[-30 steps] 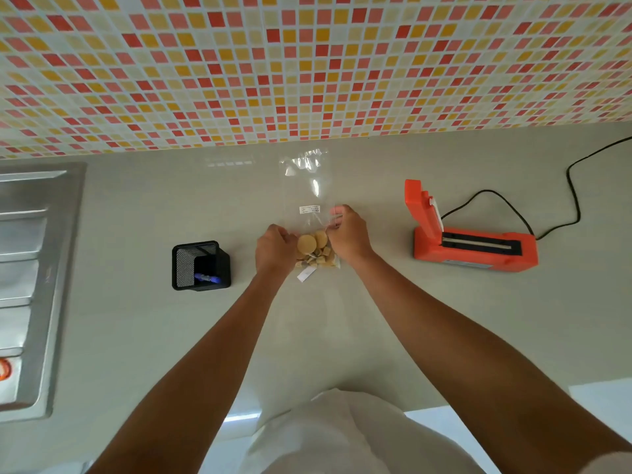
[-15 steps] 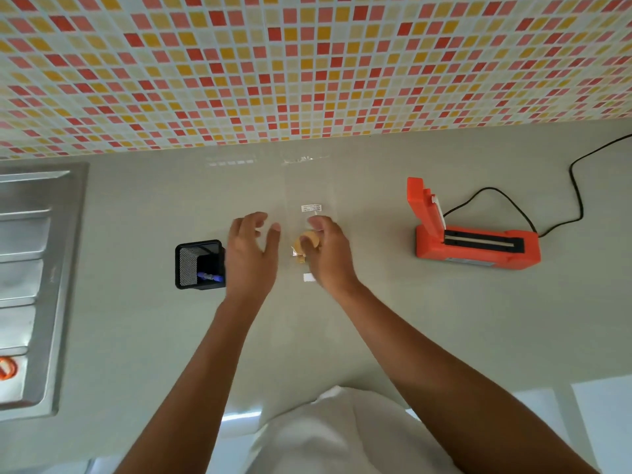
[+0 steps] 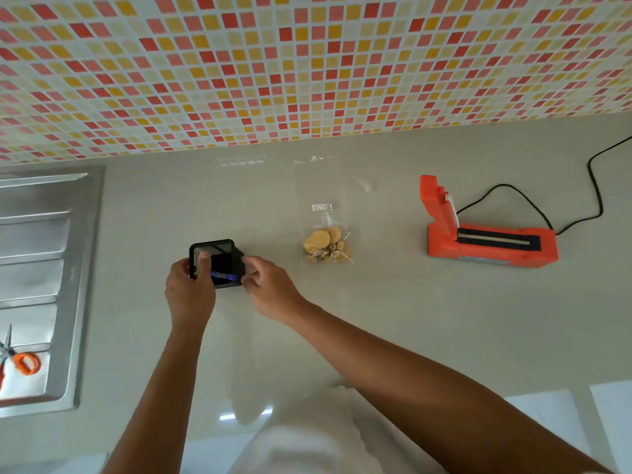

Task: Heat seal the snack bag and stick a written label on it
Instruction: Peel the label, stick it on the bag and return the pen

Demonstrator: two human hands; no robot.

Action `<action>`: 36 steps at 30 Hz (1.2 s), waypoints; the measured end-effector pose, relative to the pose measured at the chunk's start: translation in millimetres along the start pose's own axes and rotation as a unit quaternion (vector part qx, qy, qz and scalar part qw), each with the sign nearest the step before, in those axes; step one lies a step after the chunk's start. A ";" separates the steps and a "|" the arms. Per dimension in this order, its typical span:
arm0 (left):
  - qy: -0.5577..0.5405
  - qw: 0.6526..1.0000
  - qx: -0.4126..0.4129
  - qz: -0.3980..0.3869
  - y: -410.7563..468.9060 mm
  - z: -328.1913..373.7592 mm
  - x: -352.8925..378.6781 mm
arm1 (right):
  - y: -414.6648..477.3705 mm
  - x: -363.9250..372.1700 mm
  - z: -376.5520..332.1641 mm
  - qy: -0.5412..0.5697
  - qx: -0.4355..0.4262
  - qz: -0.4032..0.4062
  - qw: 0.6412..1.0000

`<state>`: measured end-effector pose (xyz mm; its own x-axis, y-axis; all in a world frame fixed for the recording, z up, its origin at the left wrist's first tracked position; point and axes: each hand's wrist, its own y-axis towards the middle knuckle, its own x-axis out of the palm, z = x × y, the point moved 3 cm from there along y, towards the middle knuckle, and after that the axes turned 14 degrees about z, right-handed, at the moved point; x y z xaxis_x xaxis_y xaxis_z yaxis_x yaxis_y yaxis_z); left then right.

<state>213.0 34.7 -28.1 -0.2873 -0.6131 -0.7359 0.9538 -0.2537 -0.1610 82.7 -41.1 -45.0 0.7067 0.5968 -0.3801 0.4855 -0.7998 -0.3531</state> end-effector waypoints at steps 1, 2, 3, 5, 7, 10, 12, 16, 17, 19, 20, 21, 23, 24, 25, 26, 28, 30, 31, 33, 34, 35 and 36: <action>-0.005 1.000 0.004 -0.004 1.0 1.3 3.0 | 1.0 2.2 -1.8 -0.002 -0.002 -0.002 1.000; -0.011 1.000 0.007 -0.005 1.8 3.8 6.1 | 1.7 3.2 -4.2 -0.002 -0.007 -0.002 1.000; -0.017 1.000 0.009 -0.004 3.4 7.2 8.9 | 2.9 3.2 -7.2 0.001 -0.011 -0.001 1.000; -0.022 1.000 0.016 -0.001 9.4 14.5 14.1 | 7.2 1.0 -12.7 0.007 -0.020 0.006 1.000; -0.025 0.999 0.026 -0.002 18.7 22.5 19.9 | 15.2 -3.5 -17.5 0.007 -0.020 0.014 1.000; -0.025 0.999 0.041 -0.002 31.6 39.5 28.9 | 32.6 -11.3 -25.5 0.003 -0.020 0.032 0.999; -0.023 0.999 0.042 -0.002 37.7 54.4 35.3 | 46.2 -15.7 -32.1 -0.002 -0.020 0.042 0.999; -0.020 0.999 0.028 -0.008 50.5 75.3 47.9 | 71.9 -21.8 -41.7 -0.014 -0.006 0.046 0.999; -0.015 1.000 0.022 -0.011 53.9 77.7 50.6 | 76.9 -22.3 -43.2 -0.016 -0.002 0.045 0.999; -0.005 1.000 0.010 -0.011 58.9 81.0 54.7 | 84.1 -22.7 -46.0 -0.021 0.004 0.040 0.999; -0.001 1.000 0.005 -0.010 61.1 81.7 55.9 | 86.2 -22.6 -47.0 -0.023 0.005 0.038 0.999; 0.003 1.000 0.002 -0.009 62.5 82.6 56.9 | 88.3 -21.9 -47.1 -0.022 0.006 0.038 0.999; 0.009 1.000 -0.004 -0.013 63.5 82.9 58.0 | 89.8 -20.4 -46.1 -0.020 0.006 0.036 0.999; 0.012 1.000 -0.009 -0.015 62.3 83.1 57.9 | 89.2 -20.3 -45.8 -0.020 0.004 0.035 0.999; 0.018 1.000 -0.011 -0.016 59.7 84.4 56.9 | 88.7 -20.4 -44.8 -0.020 0.002 0.035 0.999; 0.031 0.999 -0.005 -0.016 55.7 87.0 54.9 | 87.5 -21.9 -43.4 -0.018 0.001 0.037 0.999; 0.062 0.997 0.047 -0.002 44.4 93.6 47.8 | 81.6 -29.1 -40.9 -0.013 0.000 0.046 0.999; 0.057 0.988 0.141 0.040 29.0 102.0 37.8 | 72.1 -41.8 -35.1 -0.008 -0.009 0.061 0.998; 0.035 0.980 0.183 0.063 18.8 107.5 32.5 | 66.1 -50.0 -30.2 -0.003 -0.008 0.071 0.997; -0.034 0.966 0.245 0.079 -4.8 116.6 27.3 | 51.8 -69.2 -14.9 0.018 0.003 0.097 0.995; -0.066 0.960 0.265 0.065 -19.2 120.8 28.3 | 43.9 -80.9 -5.7 0.030 0.015 0.116 0.993; -0.087 0.957 0.276 0.037 -34.5 124.3 32.0 | 35.5 -93.7 4.3 0.041 0.030 0.138 0.989; -0.098 0.954 0.282 0.001 -50.2 125.9 38.9 | 26.5 -107.3 15.2 0.056 0.044 0.161 0.984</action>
<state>142.9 -70.6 34.2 -0.3494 -0.7278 -0.5901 0.7710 -0.5812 0.2604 11.9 -125.3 -26.6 0.8709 0.2994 -0.3898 0.1844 -0.9342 -0.3055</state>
